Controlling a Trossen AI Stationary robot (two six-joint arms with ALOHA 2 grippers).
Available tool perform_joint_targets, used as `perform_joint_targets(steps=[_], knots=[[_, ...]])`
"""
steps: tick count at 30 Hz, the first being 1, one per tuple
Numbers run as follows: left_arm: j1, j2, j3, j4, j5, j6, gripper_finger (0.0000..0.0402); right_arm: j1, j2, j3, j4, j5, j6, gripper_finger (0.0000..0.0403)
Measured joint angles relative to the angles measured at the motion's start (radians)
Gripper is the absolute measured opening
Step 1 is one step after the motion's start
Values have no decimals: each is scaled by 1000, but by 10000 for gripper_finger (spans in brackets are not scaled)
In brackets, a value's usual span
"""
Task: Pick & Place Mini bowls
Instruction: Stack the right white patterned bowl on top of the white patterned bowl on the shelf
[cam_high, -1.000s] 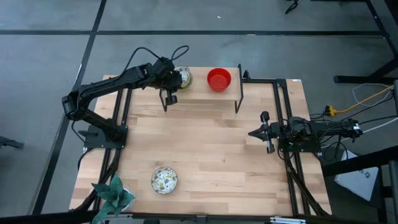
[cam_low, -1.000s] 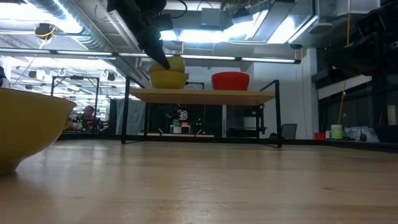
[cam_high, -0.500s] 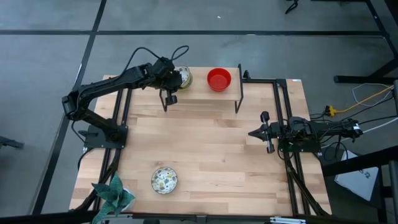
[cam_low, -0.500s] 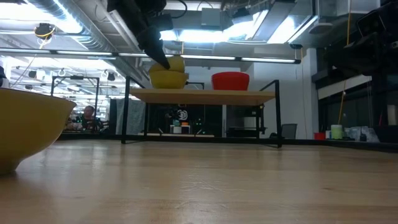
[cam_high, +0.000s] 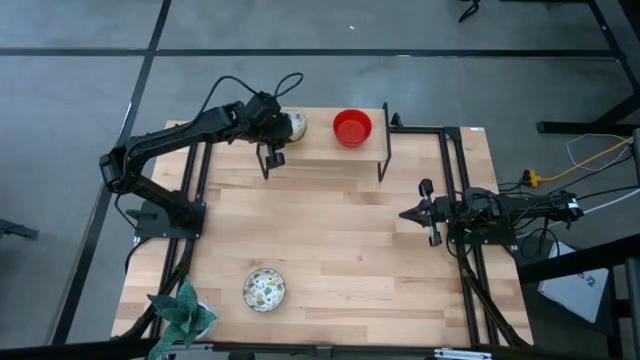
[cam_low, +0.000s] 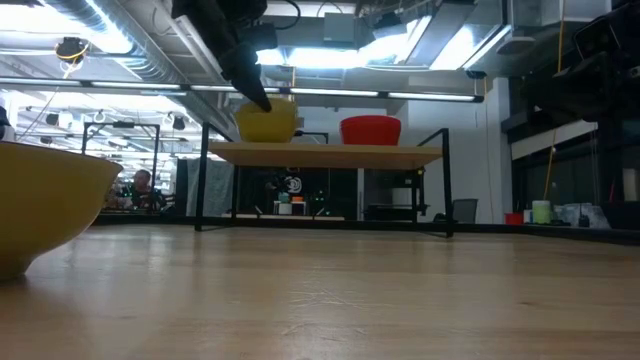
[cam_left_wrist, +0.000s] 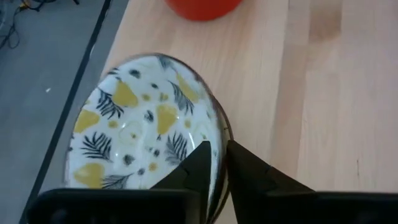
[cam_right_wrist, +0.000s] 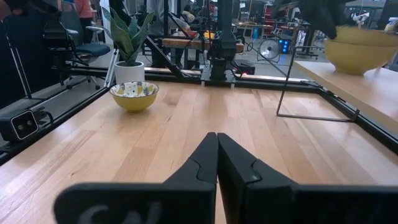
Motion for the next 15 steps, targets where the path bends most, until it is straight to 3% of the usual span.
perform_joint_targets(steps=[15], knots=[[-1,0,4,19,-5,-11,78,0,0,0,0,0,-1,6]])
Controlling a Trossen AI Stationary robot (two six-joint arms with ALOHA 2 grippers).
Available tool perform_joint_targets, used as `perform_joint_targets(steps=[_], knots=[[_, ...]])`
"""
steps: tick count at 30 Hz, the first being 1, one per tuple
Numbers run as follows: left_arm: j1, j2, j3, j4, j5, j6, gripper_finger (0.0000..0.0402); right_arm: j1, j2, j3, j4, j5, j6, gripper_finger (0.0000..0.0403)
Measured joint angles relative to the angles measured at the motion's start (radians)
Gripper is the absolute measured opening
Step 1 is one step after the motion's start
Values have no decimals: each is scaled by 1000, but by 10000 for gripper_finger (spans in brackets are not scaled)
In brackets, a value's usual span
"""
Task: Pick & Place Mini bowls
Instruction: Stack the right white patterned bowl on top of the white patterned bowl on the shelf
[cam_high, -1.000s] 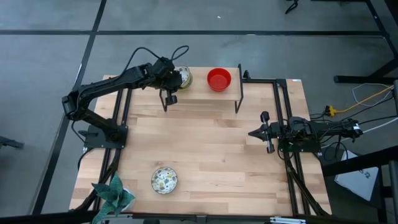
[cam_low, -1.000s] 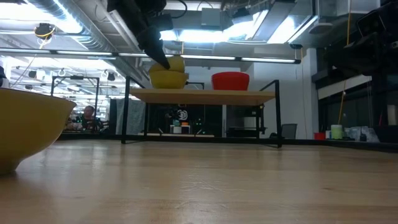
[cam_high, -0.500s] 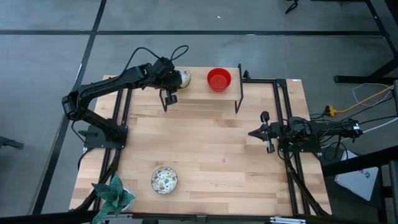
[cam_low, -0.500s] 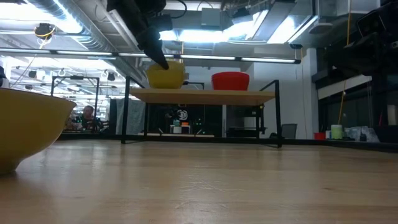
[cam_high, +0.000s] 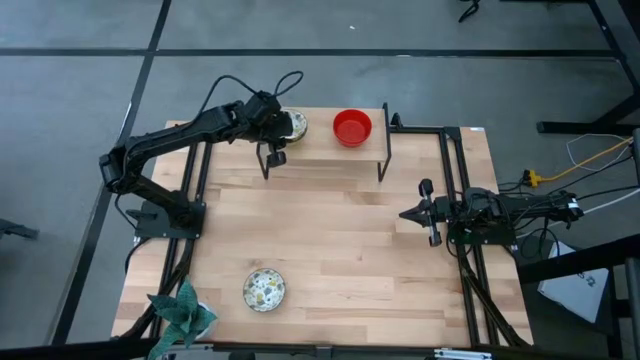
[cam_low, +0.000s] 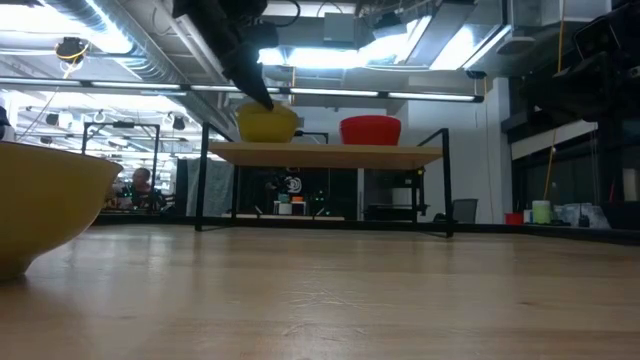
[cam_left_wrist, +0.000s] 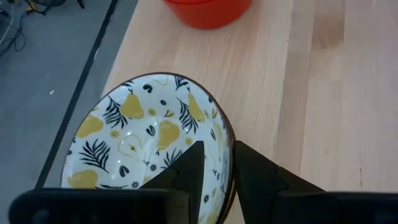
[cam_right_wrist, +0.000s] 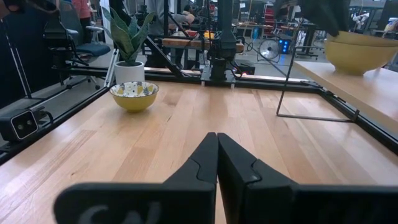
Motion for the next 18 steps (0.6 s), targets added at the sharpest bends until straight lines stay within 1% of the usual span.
perform_joint_targets(steps=[10,15,17,18], knots=[[-17,0,102,-77,38,-28,74,0,0,0,0,0,-3,6],[-22,-5,107,-92,35,-124,74,0,0,0,0,0,-1,6],[-22,-5,107,-95,12,-159,68,0,0,0,0,0,3,6],[-25,-5,107,-94,-20,-175,63,0,0,0,0,0,6,6]])
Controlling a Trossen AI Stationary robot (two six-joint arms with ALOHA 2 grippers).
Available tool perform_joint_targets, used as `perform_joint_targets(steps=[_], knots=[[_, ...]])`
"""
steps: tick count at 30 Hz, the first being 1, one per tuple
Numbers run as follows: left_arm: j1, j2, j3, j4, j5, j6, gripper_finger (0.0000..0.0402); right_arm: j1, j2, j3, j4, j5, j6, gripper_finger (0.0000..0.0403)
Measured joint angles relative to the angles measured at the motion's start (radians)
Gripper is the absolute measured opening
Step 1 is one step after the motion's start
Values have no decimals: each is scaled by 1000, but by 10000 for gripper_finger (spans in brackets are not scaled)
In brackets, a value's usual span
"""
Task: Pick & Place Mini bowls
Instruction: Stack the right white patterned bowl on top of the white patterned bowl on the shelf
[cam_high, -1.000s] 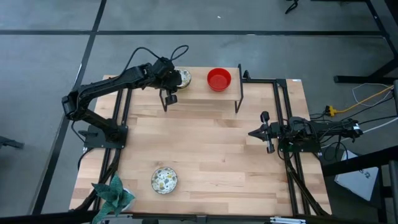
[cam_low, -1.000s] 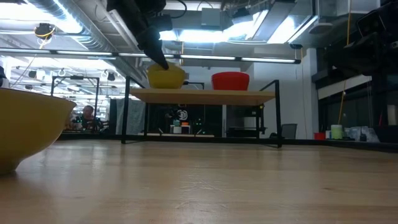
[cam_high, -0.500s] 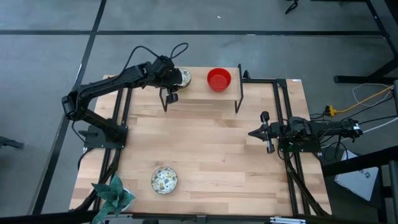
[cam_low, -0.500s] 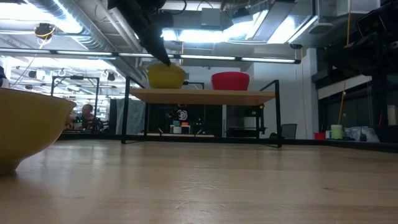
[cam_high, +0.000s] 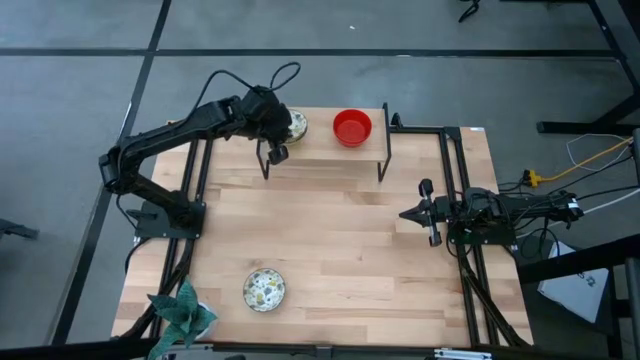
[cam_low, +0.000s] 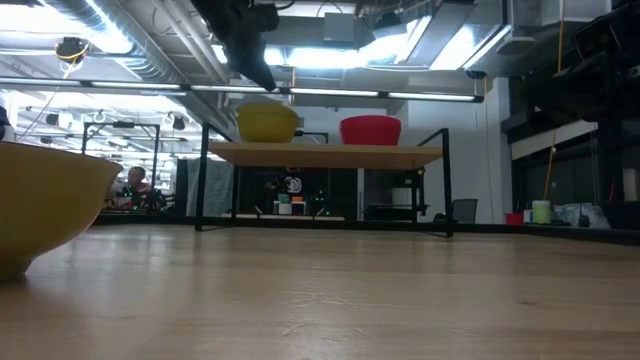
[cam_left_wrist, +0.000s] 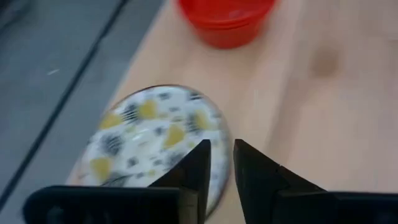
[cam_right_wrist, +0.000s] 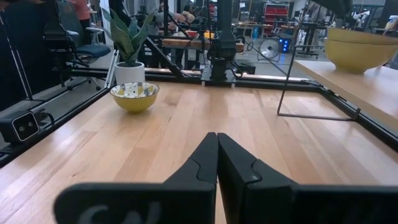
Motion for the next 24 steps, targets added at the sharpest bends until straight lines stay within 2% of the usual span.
perform_joint_targets(steps=[6,11,13,18,24], knots=[[-47,0,-36,105,-230,-119,8,0,0,0,0,0,14,6],[-110,-1,-127,240,-475,-250,1,0,0,0,0,0,16,6],[-127,1,-176,305,-541,-275,1,0,0,0,0,0,15,6],[-146,0,-249,398,-575,-321,1,0,0,0,0,0,16,6],[-147,1,-259,404,-573,-363,1,0,0,0,0,0,16,6]])
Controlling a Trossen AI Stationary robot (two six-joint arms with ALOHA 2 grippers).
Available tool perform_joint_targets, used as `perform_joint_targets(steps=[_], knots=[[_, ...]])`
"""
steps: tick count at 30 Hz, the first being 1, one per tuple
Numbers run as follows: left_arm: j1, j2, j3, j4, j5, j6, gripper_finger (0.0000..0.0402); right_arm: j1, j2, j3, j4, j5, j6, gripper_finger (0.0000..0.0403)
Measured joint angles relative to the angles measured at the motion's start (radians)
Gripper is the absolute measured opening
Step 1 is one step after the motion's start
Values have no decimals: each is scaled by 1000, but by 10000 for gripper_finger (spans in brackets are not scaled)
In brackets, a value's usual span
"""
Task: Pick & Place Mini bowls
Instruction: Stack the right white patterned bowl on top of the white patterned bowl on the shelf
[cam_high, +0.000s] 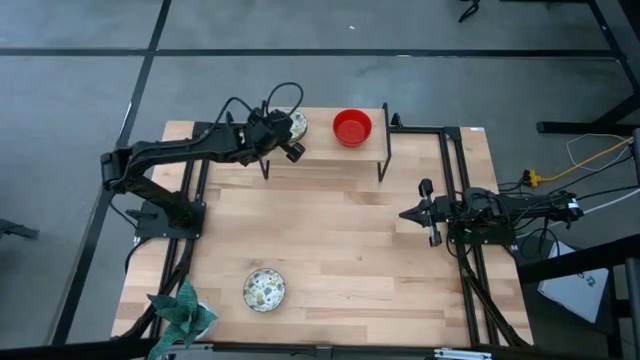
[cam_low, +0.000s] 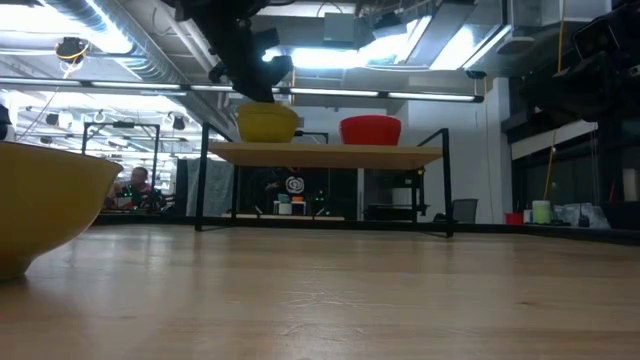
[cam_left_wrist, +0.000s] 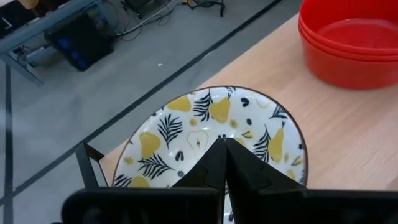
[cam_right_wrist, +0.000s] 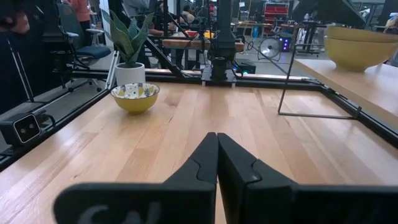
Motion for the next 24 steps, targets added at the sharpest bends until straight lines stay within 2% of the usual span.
perform_joint_targets(steps=[18,24], knots=[[0,0,0,-58,27,-90,2,0,0,0,0,0,0,6],[-7,0,0,-54,-4,-69,1,0,0,0,0,0,0,6]])
